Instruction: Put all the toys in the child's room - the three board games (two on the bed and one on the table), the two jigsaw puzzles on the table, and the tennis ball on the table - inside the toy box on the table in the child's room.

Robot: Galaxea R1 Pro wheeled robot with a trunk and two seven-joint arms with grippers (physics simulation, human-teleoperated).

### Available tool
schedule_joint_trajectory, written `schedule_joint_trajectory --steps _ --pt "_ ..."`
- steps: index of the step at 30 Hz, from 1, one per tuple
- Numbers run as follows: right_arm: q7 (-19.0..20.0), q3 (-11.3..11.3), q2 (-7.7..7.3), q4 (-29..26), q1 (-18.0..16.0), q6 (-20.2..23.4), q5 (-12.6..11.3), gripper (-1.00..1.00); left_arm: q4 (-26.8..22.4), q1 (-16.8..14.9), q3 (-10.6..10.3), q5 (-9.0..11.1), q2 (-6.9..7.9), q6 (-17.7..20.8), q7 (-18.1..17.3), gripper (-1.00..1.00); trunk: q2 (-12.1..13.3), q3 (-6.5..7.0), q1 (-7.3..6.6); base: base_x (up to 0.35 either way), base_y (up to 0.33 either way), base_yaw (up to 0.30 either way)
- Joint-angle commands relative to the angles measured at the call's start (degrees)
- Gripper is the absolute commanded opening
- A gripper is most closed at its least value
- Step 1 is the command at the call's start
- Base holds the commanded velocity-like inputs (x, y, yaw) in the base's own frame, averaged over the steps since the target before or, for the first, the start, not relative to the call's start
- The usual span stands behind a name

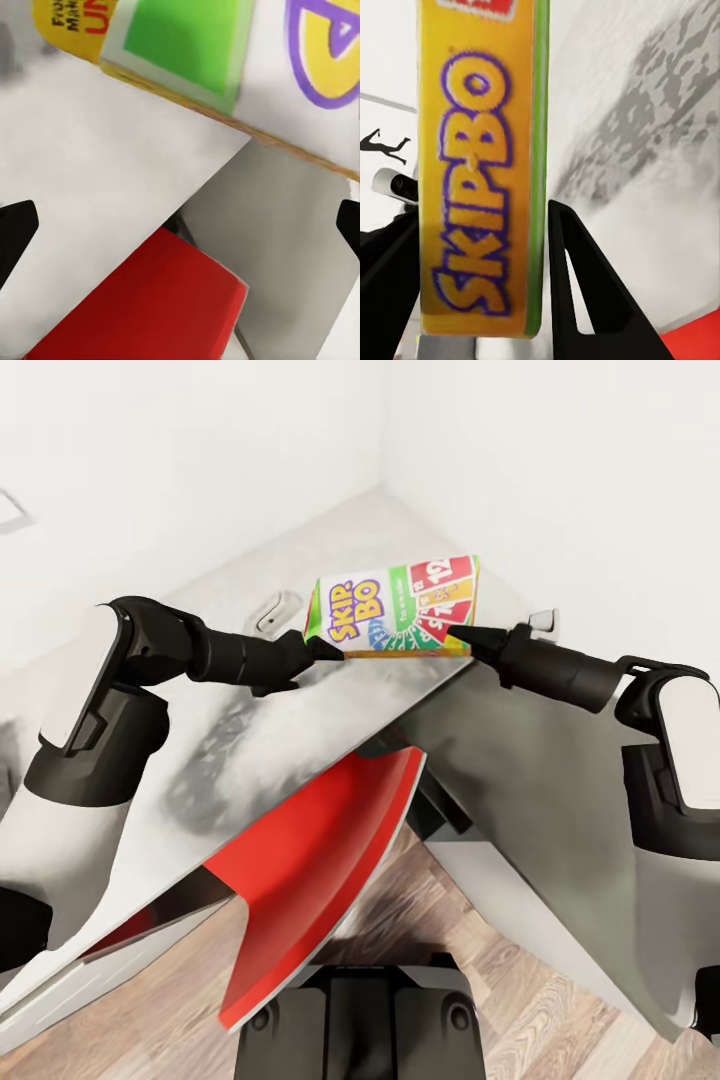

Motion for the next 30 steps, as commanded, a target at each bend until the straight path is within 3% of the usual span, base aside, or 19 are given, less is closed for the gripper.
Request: schedule_joint_trajectory --steps 1,5,13,20,23,30 --pt "-0.6 0.0 -0.04 0.0 0.0 0.1 -0.7 -1.0 0.0 -0.1 0.0 0.4 0.02 0.2 0.5 1.0 -0.1 0.02 0.04 0.0 0.0 0.084" --pt "-2.0 0.3 0.23 -0.1 0.0 0.1 -0.6 -1.0 0.0 0.7 0.6 0.4 -0.07 0.4 0.3 1.0 -0.1 0.35 0.04 0.0 0.0 0.084" --pt "-4.2 1.8 0.7 -0.1 0.0 0.1 -0.5 -1.0 0.0 1.1 1.1 0.5 -1.62 0.6 -0.2 1.0 -0.1 1.01 0.04 0.0 0.0 0.083" --pt "-4.8 2.3 0.65 -0.1 -0.1 0.1 -0.3 -1.0 0.0 1.0 1.4 1.2 -4.54 0.7 -0.9 1.0 -0.1 1.6 0.04 0.0 0.0 0.083" --pt "-4.9 2.4 0.51 -0.1 -0.2 0.1 -0.3 -1.0 0.0 0.7 1.5 2.5 -6.58 0.7 -1.2 1.0 -0.1 1.85 0.04 0.0 0.0 0.083" --pt "-5.0 2.4 0.47 -0.1 -0.4 0.1 -0.2 -1.0 0.0 0.0 1.6 4.9 -8.67 0.7 -1.6 1.0 -0.1 2.43 0.04 0.0 0.0 0.083"
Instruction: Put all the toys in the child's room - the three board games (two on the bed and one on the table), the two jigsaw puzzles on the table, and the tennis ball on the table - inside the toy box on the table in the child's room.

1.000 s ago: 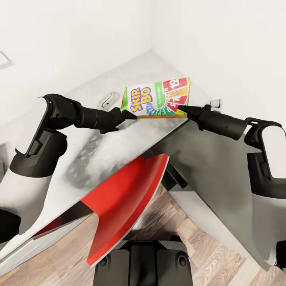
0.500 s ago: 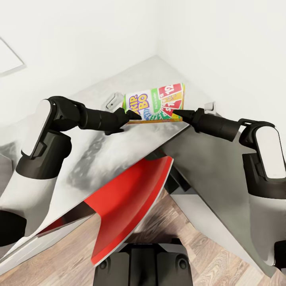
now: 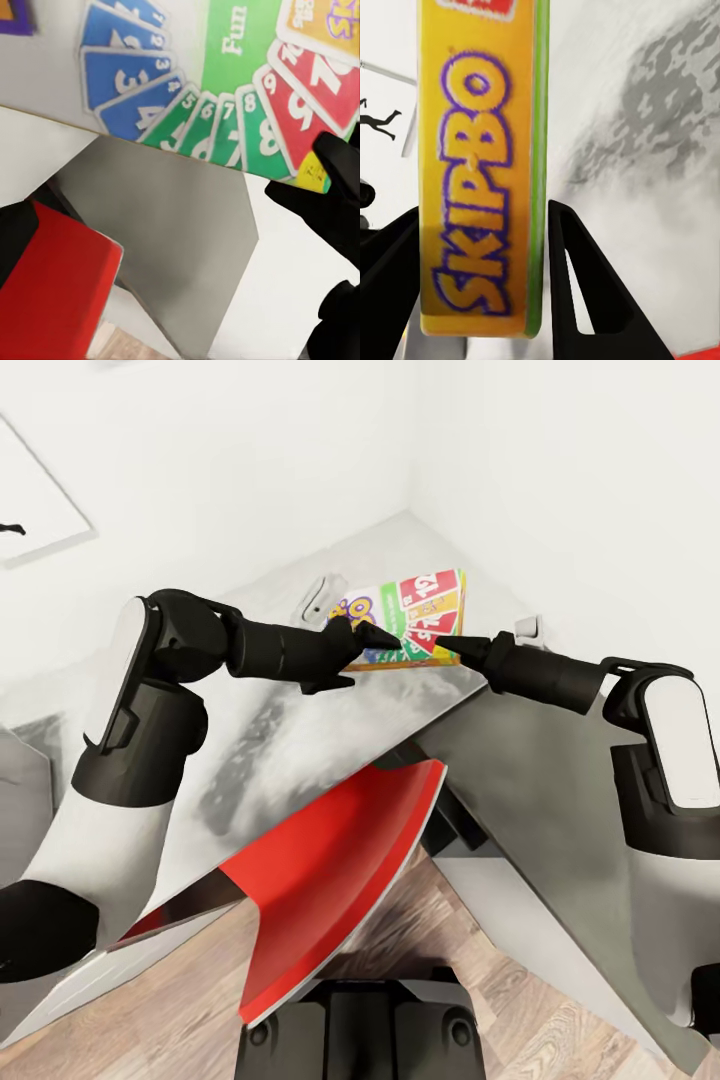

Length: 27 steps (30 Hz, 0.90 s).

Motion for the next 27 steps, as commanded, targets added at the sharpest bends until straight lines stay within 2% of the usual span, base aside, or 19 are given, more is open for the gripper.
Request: schedule_joint_trajectory --steps 1,10,27 --pt "-0.6 0.0 -0.04 0.0 0.0 0.1 -0.6 -1.0 0.0 -0.1 0.0 0.5 0.01 0.1 0.5 1.0 -0.1 0.01 0.04 0.0 0.0 0.083" --pt "-0.7 0.0 -0.13 0.0 -0.4 0.1 -0.5 -1.0 0.0 -0.4 0.1 2.5 -0.67 0.1 0.3 1.0 -0.1 0.76 0.04 0.0 0.0 0.083" --pt "-1.1 -0.2 -0.38 -0.1 -3.3 0.1 -0.7 -1.0 0.0 -0.5 0.2 3.2 -1.02 0.1 0.2 1.0 -0.1 2.18 0.04 0.0 0.0 0.083"
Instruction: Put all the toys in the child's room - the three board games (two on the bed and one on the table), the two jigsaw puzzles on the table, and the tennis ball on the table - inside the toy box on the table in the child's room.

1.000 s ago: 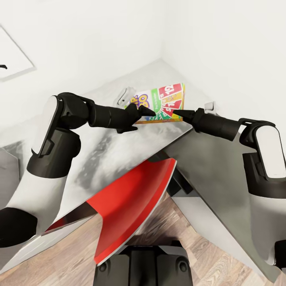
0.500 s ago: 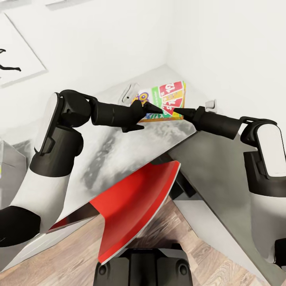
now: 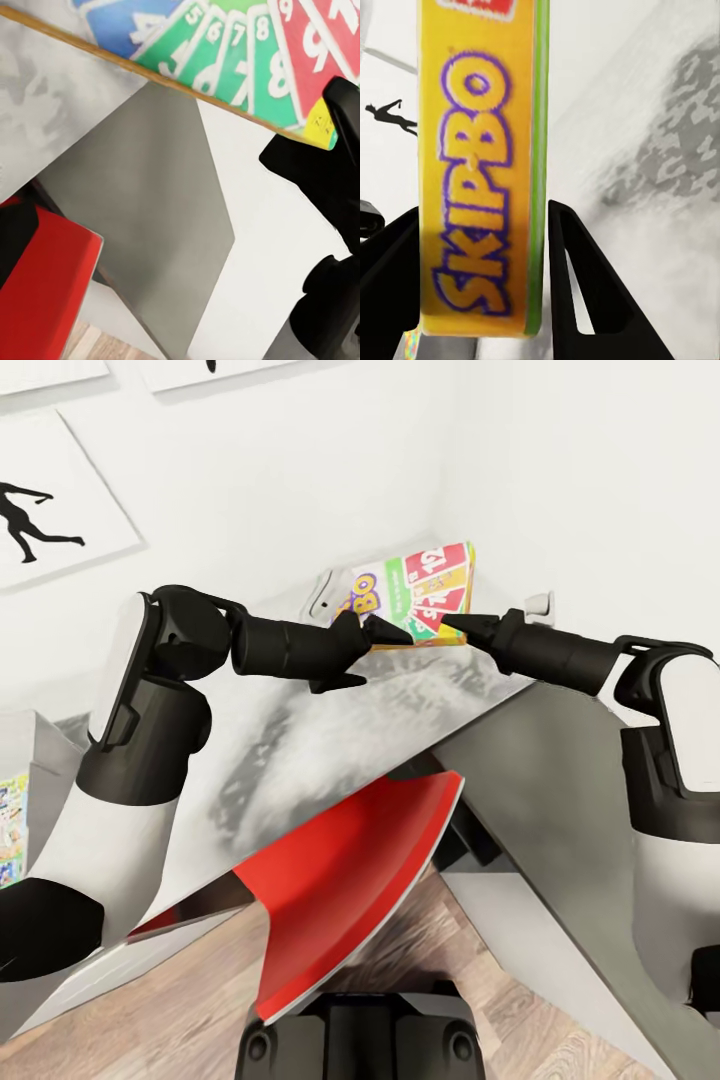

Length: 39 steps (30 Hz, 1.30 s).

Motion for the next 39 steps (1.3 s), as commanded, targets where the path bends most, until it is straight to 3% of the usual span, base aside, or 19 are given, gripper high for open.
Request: schedule_joint_trajectory --steps 1,21,39 --pt "-0.8 0.0 -0.03 0.0 -0.2 0.1 -0.7 -1.0 0.0 -0.1 0.0 0.5 -0.01 0.1 0.5 1.0 -0.1 0.01 0.04 0.0 0.0 0.083" --pt "-2.2 -0.1 -0.31 0.0 -2.6 0.1 -1.0 -1.0 0.0 0.0 0.0 0.5 -0.15 0.1 0.3 1.0 -0.1 1.67 0.04 0.0 0.0 0.083" --pt "-2.3 -0.4 -0.4 0.0 -2.2 0.1 -1.9 -1.0 0.1 0.5 0.0 0.6 -0.26 0.0 0.1 1.0 -0.1 3.17 0.04 0.0 0.0 0.084"
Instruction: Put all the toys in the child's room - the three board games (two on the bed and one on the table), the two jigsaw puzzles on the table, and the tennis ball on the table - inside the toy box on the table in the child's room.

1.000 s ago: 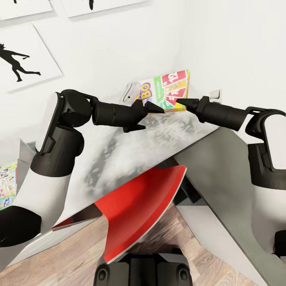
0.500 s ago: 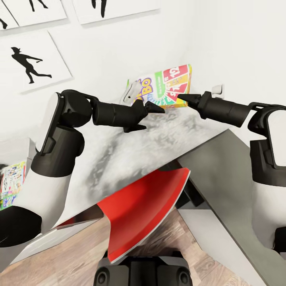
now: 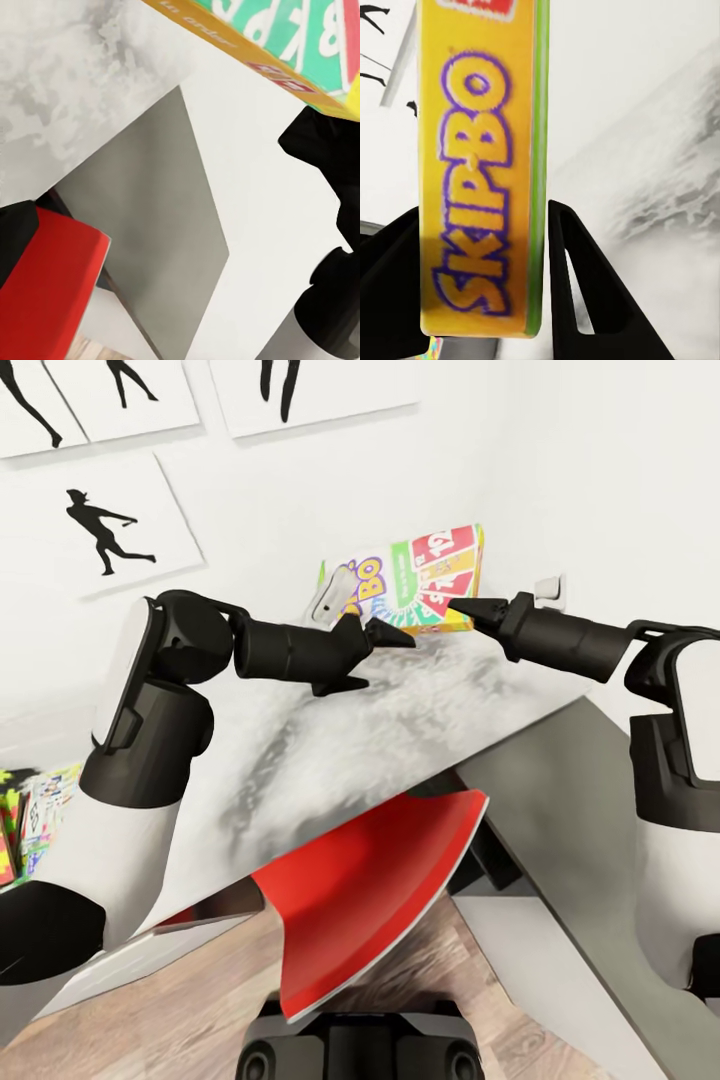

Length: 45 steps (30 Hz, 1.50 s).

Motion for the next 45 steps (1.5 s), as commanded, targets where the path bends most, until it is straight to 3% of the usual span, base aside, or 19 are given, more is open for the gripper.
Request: schedule_joint_trajectory --steps 1,11,22,24,31,32,35,45 --pt "-0.6 0.0 -0.08 0.0 0.0 0.0 -0.8 -1.0 0.0 0.0 0.0 0.5 0.03 0.1 0.5 1.0 -0.1 0.01 0.04 0.0 0.0 0.084" --pt "-0.6 -0.3 -1.01 0.0 1.5 0.0 -1.6 -1.0 0.0 1.2 0.3 0.4 0.01 0.0 -0.2 1.0 -0.1 0.84 0.04 0.0 0.0 0.084" --pt "-0.5 -0.7 -2.61 0.0 3.7 0.0 -2.7 -1.0 0.0 4.3 0.7 0.2 0.88 0.0 -5.8 1.0 -0.1 1.75 0.04 0.0 0.0 0.084" --pt "-0.5 -0.7 -2.77 0.0 3.9 0.0 -3.0 -1.0 0.0 4.8 1.2 0.2 1.13 0.1 -6.2 1.0 -0.1 1.92 0.04 0.0 0.0 0.084" --pt "-0.5 -0.8 -3.3 0.0 4.6 0.0 -4.1 -1.0 0.0 8.1 6.8 -0.2 2.7 0.3 -7.1 1.0 -0.1 2.5 0.04 0.0 0.0 0.084" --pt "-0.5 -0.8 -3.3 0.0 4.6 0.0 -4.1 -1.0 0.0 8.1 6.8 -0.2 2.7 0.3 -7.1 1.0 -0.1 2.59 0.04 0.0 0.0 0.084" --pt "-0.6 -0.8 -3.4 0.0 4.9 0.0 -4.3 -1.0 0.0 9.1 9.0 -0.3 3.94 1.2 -7.3 1.0 -0.1 2.84 0.04 0.0 0.0 0.084" --pt "-0.5 -0.9 -3.49 0.0 5.5 0.0 -4.5 -1.0 0.0 9.7 10.7 -0.4 5.32 3.9 -7.4 1.0 -0.1 3.67 0.04 0.0 0.0 0.084"
